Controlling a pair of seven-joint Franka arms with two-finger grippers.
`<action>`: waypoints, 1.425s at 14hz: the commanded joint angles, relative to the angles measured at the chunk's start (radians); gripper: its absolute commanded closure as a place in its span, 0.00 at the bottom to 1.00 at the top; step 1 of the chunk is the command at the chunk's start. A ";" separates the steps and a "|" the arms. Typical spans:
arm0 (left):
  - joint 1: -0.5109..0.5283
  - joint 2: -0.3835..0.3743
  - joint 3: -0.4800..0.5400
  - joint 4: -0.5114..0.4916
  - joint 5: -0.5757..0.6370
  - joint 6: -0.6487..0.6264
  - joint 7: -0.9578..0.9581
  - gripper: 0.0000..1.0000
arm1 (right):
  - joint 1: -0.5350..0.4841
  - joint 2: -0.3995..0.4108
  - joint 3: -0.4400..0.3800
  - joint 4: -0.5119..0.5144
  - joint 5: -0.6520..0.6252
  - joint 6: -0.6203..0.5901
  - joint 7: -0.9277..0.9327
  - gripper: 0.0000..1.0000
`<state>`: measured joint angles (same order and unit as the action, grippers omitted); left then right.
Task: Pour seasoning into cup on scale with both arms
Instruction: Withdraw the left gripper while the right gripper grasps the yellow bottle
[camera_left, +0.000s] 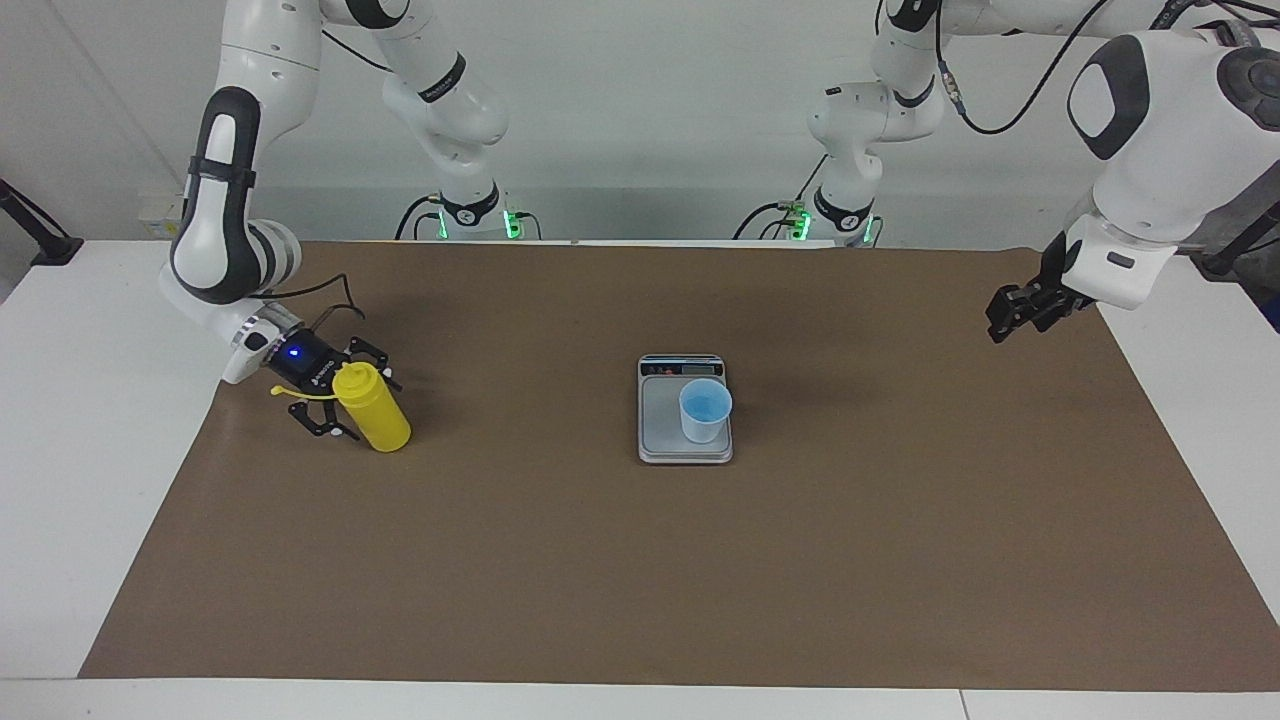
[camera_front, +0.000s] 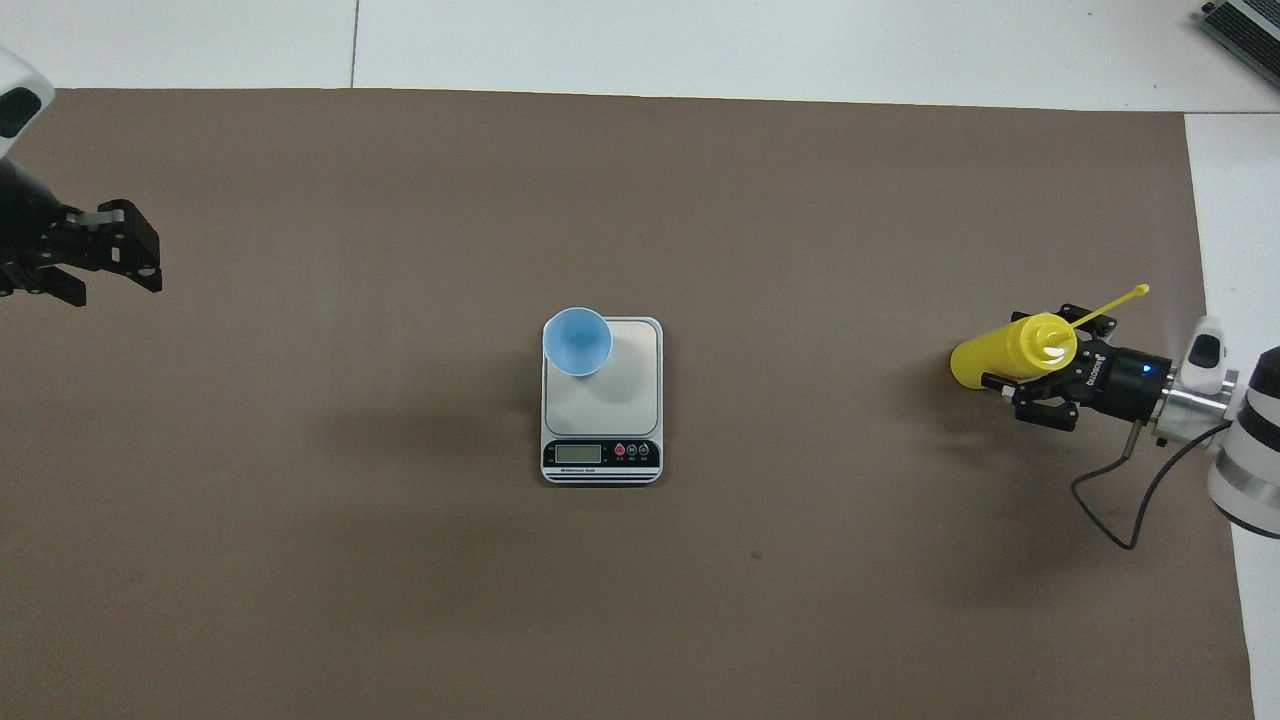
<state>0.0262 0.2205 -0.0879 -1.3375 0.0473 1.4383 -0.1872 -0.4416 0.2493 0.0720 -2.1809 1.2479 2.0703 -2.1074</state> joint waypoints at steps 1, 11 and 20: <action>-0.008 -0.056 0.031 -0.100 -0.014 0.011 0.096 0.36 | 0.015 0.011 0.008 -0.002 0.051 0.043 -0.065 0.00; -0.008 -0.161 0.042 -0.345 -0.014 0.211 0.097 0.12 | 0.008 0.015 0.006 0.001 0.053 0.039 -0.075 0.65; -0.008 -0.286 0.042 -0.450 -0.014 0.177 0.094 0.00 | 0.092 -0.060 0.003 0.050 0.000 0.082 0.096 0.96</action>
<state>0.0262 -0.0042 -0.0603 -1.7080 0.0471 1.5963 -0.1057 -0.3806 0.2358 0.0717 -2.1389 1.2677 2.1179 -2.0842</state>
